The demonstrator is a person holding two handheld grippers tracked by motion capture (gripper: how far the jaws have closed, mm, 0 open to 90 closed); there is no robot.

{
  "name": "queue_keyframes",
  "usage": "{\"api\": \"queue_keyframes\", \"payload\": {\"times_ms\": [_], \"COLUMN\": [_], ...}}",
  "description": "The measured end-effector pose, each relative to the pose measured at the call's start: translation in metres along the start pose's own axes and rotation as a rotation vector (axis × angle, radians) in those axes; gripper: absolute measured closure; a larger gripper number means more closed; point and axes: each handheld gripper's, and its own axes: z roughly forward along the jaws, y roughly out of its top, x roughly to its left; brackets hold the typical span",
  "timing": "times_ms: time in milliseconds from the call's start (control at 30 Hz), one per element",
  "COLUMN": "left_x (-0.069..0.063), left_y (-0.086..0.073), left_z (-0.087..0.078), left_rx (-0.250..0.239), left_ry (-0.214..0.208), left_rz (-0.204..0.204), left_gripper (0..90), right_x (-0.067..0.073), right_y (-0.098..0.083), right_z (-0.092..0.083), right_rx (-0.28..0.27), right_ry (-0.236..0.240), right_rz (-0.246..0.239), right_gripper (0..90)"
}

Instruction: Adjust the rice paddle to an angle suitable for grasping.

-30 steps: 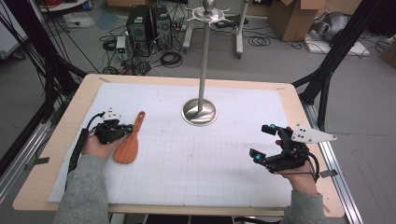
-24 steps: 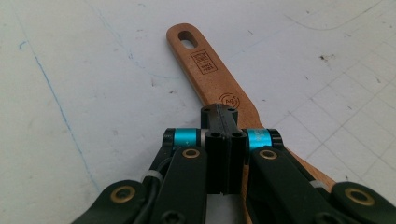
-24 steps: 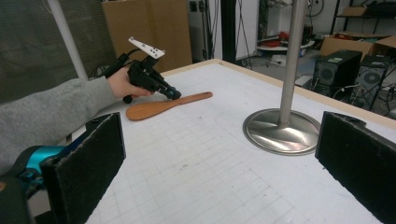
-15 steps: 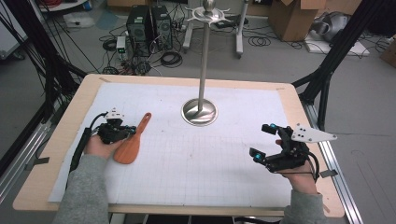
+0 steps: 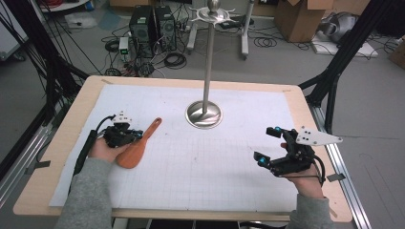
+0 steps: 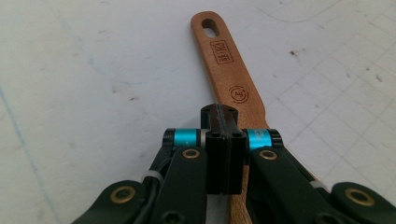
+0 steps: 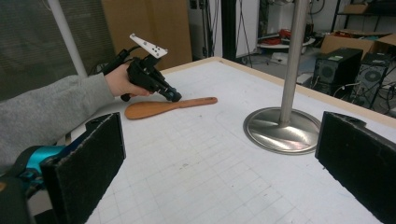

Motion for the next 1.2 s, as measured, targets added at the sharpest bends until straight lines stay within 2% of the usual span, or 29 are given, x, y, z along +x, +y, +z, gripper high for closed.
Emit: {"api": "queue_keyframes", "payload": {"times_ms": [67,300,500,600,767,900,1000,1200], "left_x": [0.000,-0.004,-0.008,-0.012,-0.015,-0.017,-0.017,-0.015], "left_y": [0.000,0.001,0.001,0.002,0.001,0.002,0.002,0.007], "left_z": [0.000,0.001,0.002,0.003,0.003,0.003,0.003,-0.010], "left_rx": [0.002,0.004,0.001,-0.006,-0.008,-0.006,-0.009,-0.070], "left_ry": [-0.003,-0.033,-0.061,-0.090,-0.121,-0.127,-0.117,-0.111], "left_rz": [-0.009,0.015,0.038,0.069,0.084,0.101,0.102,0.083], "left_gripper": [89.6,89.6,89.6,89.6,89.6,89.6,89.6,89.6], "right_x": [0.000,0.000,0.000,0.000,0.000,0.000,0.000,0.000], "right_y": [0.000,0.000,0.000,0.000,-0.001,-0.001,-0.001,-0.001], "right_z": [0.000,0.001,0.002,0.002,0.003,0.003,0.004,0.003], "right_rx": [0.000,0.003,0.005,0.008,0.009,0.009,0.015,0.012], "right_ry": [0.001,0.008,0.012,0.009,0.007,0.007,0.008,0.007], "right_rz": [-0.004,-0.002,-0.007,-0.007,-0.004,-0.015,-0.009,-0.006], "right_gripper": [0.2,0.2,0.2,0.2,0.2,0.2,0.2,0.2]}}
